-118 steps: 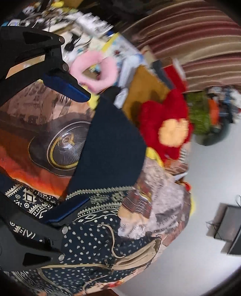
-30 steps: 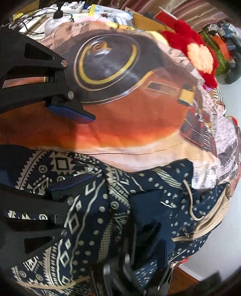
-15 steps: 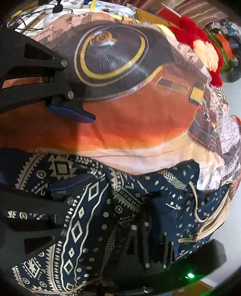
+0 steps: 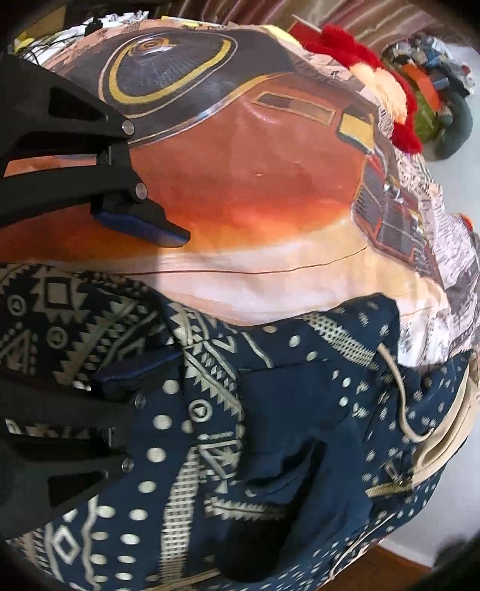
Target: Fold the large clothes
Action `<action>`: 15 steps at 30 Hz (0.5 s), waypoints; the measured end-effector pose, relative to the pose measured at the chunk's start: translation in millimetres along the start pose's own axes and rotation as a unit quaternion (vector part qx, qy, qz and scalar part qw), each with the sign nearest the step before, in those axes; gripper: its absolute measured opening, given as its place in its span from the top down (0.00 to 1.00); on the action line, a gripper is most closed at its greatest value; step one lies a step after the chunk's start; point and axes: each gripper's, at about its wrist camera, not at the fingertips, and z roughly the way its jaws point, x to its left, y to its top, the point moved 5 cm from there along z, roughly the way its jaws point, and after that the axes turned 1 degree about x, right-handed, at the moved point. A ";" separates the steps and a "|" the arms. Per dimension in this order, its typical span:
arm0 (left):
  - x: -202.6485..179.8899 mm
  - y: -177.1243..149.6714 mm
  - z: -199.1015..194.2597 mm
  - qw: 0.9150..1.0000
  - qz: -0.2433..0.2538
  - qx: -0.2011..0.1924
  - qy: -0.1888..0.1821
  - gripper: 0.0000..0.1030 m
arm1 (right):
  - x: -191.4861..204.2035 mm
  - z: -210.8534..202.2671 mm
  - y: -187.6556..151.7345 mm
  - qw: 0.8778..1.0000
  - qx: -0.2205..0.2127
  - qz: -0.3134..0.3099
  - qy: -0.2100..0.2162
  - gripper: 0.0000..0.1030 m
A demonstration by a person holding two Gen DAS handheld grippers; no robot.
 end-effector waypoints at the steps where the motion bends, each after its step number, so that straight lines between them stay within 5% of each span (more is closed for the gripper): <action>1: -0.2 1.9 0.6 1.000 -0.003 -0.001 0.003 0.45 | -10.2 -14.1 1.3 1.000 -0.012 0.014 -0.003 0.92; 7: 5.7 -2.1 -8.6 1.000 -0.014 0.004 0.009 0.45 | -50.1 -55.2 -7.0 0.999 -0.009 0.034 -0.016 0.91; 15: 31.5 -19.0 -56.5 0.999 -0.041 -0.018 -0.007 0.45 | -13.8 -18.6 -25.2 0.999 0.036 -0.006 0.021 0.88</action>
